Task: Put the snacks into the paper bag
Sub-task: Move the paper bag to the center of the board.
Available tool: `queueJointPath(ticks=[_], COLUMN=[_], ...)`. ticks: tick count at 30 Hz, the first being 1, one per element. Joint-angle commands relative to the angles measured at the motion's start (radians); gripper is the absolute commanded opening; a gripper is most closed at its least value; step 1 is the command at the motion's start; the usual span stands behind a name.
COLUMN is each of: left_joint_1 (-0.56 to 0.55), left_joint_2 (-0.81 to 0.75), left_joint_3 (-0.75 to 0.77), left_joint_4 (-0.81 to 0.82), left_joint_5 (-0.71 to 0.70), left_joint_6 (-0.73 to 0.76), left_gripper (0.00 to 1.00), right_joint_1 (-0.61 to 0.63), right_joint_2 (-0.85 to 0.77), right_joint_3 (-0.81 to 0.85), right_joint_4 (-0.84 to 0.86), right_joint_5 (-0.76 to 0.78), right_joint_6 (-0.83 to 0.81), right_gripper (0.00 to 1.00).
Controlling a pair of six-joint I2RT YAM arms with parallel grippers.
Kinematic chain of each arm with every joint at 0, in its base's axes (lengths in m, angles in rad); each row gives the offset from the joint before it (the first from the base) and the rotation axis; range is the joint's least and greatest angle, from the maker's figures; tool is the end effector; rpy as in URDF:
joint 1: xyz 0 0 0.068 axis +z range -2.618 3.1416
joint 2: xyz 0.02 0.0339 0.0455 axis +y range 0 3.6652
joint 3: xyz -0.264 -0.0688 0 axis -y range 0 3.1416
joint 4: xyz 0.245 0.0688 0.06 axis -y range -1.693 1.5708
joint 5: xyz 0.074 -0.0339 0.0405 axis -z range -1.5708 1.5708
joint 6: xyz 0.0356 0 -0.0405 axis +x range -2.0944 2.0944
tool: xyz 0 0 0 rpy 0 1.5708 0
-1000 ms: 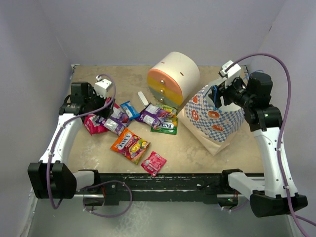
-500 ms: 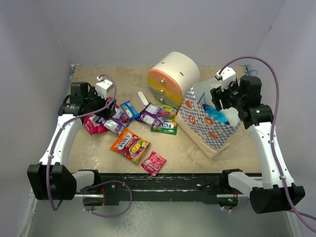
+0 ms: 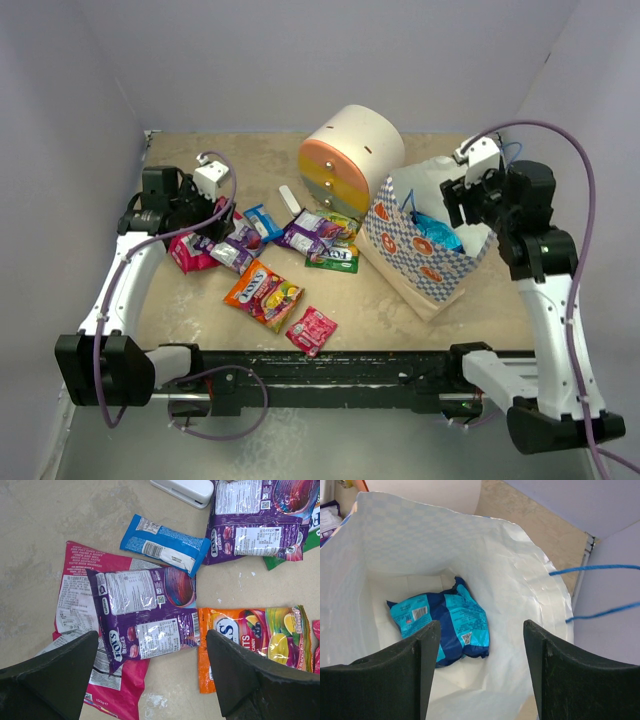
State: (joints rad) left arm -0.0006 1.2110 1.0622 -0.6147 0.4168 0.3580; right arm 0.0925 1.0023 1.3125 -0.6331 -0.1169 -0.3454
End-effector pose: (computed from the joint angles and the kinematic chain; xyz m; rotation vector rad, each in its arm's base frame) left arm 0.2552 -0.0146 0.3099 0.6048 2.1908 -0.2992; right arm 0.1953 0.0223 0.4332 -0.4883 1.8278 -0.0619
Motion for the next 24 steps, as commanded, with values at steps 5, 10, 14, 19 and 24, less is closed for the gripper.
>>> queueJointPath(ticks=[5,10,14,19,24], left_joint_1=[0.002,0.001,0.001,0.001,0.001], left_joint_2=[-0.070,-0.071,-0.074,-0.079,-0.091], left_joint_3=[-0.021,-0.016,-0.014,-0.014,-0.010], left_joint_4=[0.068,0.070,0.066,0.068,0.064], left_joint_5=[0.030,0.007,0.018,0.033,0.041], left_joint_6=[0.006,0.020,0.021,0.014,0.007], left_gripper=[0.92,0.92,0.93,0.93,0.93], right_joint_1=[0.003,-0.012,-0.013,-0.033,-0.118], right_joint_2=[-0.209,-0.223,-0.117,0.108,0.345], right_joint_3=[0.062,-0.012,0.008,0.122,0.334], right_joint_4=[-0.223,-0.123,-0.022,0.034,-0.125], right_joint_5=[-0.184,-0.087,0.072,0.116,-0.079], right_joint_6=[-0.054,0.005,0.009,-0.074,-0.197], right_gripper=[0.72,0.72,0.72,0.72,0.74])
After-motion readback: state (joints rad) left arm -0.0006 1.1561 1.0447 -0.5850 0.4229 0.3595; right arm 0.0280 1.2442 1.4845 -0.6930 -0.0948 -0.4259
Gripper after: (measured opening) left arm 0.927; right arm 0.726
